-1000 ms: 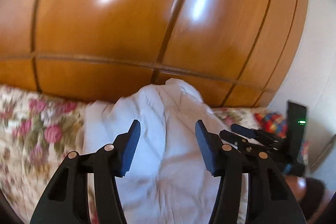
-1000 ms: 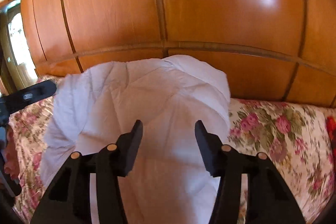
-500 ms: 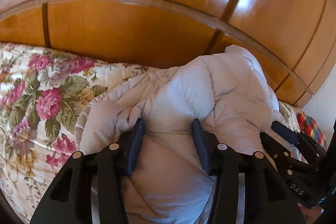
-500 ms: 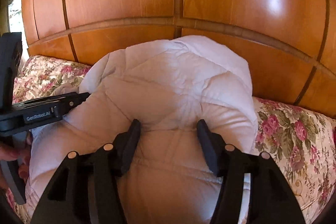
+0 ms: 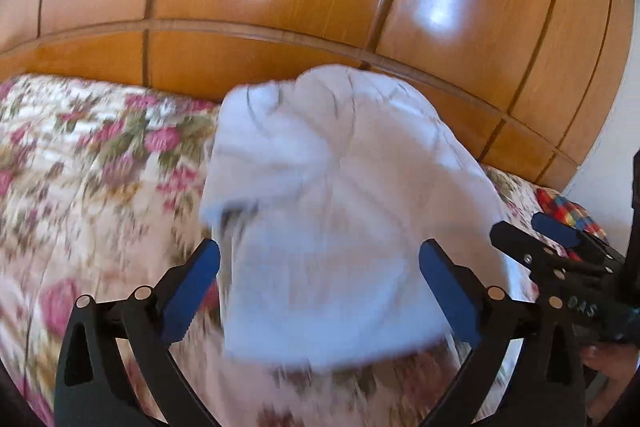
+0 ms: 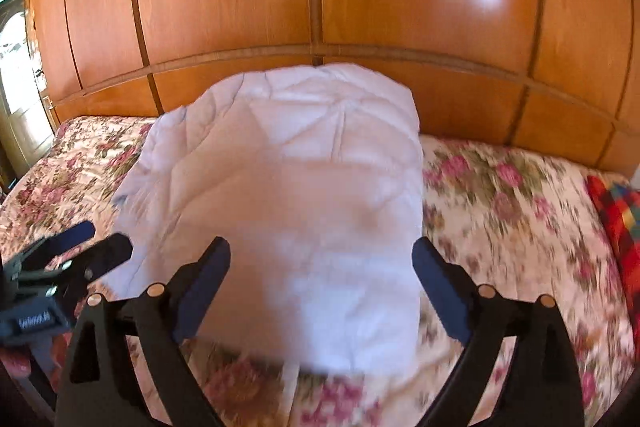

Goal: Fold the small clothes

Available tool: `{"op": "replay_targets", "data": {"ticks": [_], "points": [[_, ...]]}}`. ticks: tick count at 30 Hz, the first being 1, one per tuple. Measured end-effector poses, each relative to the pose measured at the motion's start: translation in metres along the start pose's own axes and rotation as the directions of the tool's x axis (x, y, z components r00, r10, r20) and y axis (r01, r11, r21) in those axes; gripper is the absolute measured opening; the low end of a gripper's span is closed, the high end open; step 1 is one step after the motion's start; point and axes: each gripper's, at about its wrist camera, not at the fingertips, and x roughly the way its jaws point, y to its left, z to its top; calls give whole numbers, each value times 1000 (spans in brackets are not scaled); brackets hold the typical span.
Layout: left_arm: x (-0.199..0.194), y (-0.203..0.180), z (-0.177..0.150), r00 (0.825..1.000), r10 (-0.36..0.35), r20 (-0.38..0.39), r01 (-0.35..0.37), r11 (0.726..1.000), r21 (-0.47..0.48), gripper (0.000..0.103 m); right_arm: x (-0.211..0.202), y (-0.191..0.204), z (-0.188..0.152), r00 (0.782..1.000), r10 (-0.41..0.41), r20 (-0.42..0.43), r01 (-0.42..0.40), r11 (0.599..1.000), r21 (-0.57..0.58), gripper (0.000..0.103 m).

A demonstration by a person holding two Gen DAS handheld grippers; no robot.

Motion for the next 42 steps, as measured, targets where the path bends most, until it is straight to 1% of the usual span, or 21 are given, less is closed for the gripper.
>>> {"op": "replay_targets", "data": {"ticks": [3,4,7,10,11,15,18,23,24,26,27,29,32,34,37,39,42], "points": [[-20,-1,-18,999,31,-9,-32,999,-17,100,-18,6,-16,1000,-8,-2,8,1000,-6,99],[-28,-1,-23,999,54,-10,-54,998,-24,100,-24,9,-21,1000,-19,-2,19,1000,-12,101],[-44,-2,-32,994,108,-18,-109,993,-36,100,-39,17,-33,1000,-28,-1,28,999,-20,101],[-58,-4,-38,992,125,-25,-126,991,-35,100,-49,20,-41,999,-40,-4,40,999,1,101],[-63,-5,-39,995,99,-23,-100,995,-27,100,-52,21,-43,999,-42,-5,42,999,9,101],[-80,-8,-45,990,139,-17,-140,990,-10,100,-67,20,-51,998,-66,7,66,997,51,101],[-91,-12,-48,981,192,-17,-192,981,10,100,-78,18,-57,996,-88,14,87,993,79,101],[-105,-13,-53,973,229,-18,-229,973,1,100,-93,17,-64,992,-125,21,123,988,91,101],[-107,-14,-55,972,235,-13,-235,972,6,100,-95,17,-65,992,-125,23,123,988,93,101],[-113,-18,-58,962,271,8,-271,962,32,100,-101,16,-68,992,-125,31,121,987,101,101],[-116,-20,-59,960,278,21,-279,959,45,100,-104,16,-69,992,-122,33,118,988,104,101],[-122,-24,-60,960,276,38,-278,959,59,100,-110,15,-71,992,-121,39,116,987,110,101],[-129,-26,-59,965,260,36,-262,964,44,100,-118,16,-74,990,-130,52,123,986,116,101],[-133,-27,-59,963,265,45,-267,963,39,100,-122,17,-76,989,-131,62,124,986,116,101],[-138,-30,-60,956,285,66,-289,956,57,100,-126,19,-76,987,-141,71,133,985,109,101],[-138,-31,-60,957,282,69,-286,956,59,100,-126,20,-76,985,-153,75,145,984,103,101],[-138,-31,-61,959,277,59,-280,958,55,100,-123,21,-77,987,-148,66,141,985,99,101]]}}
